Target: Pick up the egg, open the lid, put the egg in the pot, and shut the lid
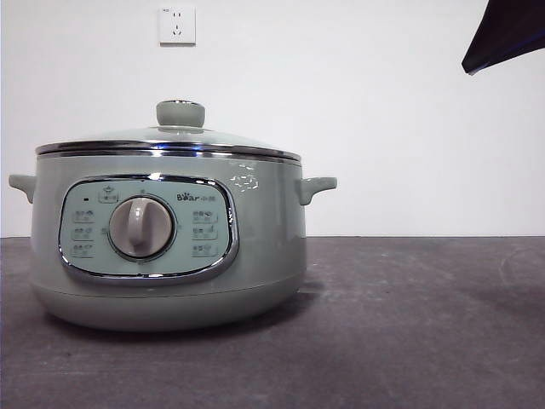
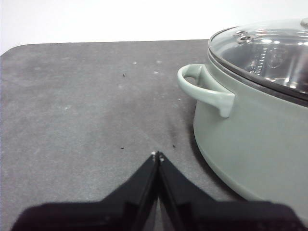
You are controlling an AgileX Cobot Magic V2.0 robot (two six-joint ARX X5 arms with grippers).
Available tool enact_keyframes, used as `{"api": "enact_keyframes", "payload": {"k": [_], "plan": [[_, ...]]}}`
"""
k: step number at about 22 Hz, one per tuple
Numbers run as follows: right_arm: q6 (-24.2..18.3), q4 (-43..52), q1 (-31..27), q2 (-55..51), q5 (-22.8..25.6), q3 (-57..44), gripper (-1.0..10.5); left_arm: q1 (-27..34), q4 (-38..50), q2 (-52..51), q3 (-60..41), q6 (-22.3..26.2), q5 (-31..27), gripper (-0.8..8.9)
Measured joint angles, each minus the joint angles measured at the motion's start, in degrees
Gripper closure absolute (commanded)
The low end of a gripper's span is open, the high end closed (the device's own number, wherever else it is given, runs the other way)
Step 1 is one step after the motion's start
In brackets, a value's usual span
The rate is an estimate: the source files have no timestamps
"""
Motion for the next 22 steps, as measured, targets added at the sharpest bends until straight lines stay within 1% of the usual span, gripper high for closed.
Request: {"api": "enact_keyframes", "payload": {"k": [10,11,13,15,16,18,19,20,22], "plan": [[-0.11,-0.31,0.0,-0.22,0.0,0.0,9.5,0.0,0.0,0.0,-0.02,-0.13,0.02,8.17],[-0.52,-0.7,-0.26,-0.92,0.0,-0.02,9.5,0.0,0.0,0.0,0.0,-0.13,0.02,8.17],[-2.69,0.35,-1.46,-3.61,-0.26,-0.59,9.5,0.0,0.0,0.0,0.0,-0.15,0.02,8.17],[-4.66,5.88,-3.65,-7.76,-0.55,-3.78,9.5,0.0,0.0,0.0,0.0,-0.15,0.02,8.17],[-5.03,9.99,-5.33,-10.47,-2.6,-7.04,9.5,0.0,0.0,0.0,0.0,-0.15,0.02,8.16],[-5.4,17.46,-9.16,-16.06,-8.96,-14.62,9.5,0.0,0.0,0.0,0.0,-0.15,0.02,8.16],[-5.46,20.39,-10.95,-18.64,-11.3,-18.08,9.5,0.0,0.0,0.0,0.0,-0.15,0.02,8.16],[-5.46,22.73,-13.07,-21.77,-12.83,-21.84,9.5,0.0,0.0,0.0,-0.02,-0.15,0.02,8.17],[-5.4,23.28,-15.45,-25.05,-13.81,-25.38,9.5,0.0,0.0,0.0,-0.02,-0.15,0.02,8.17]]}}
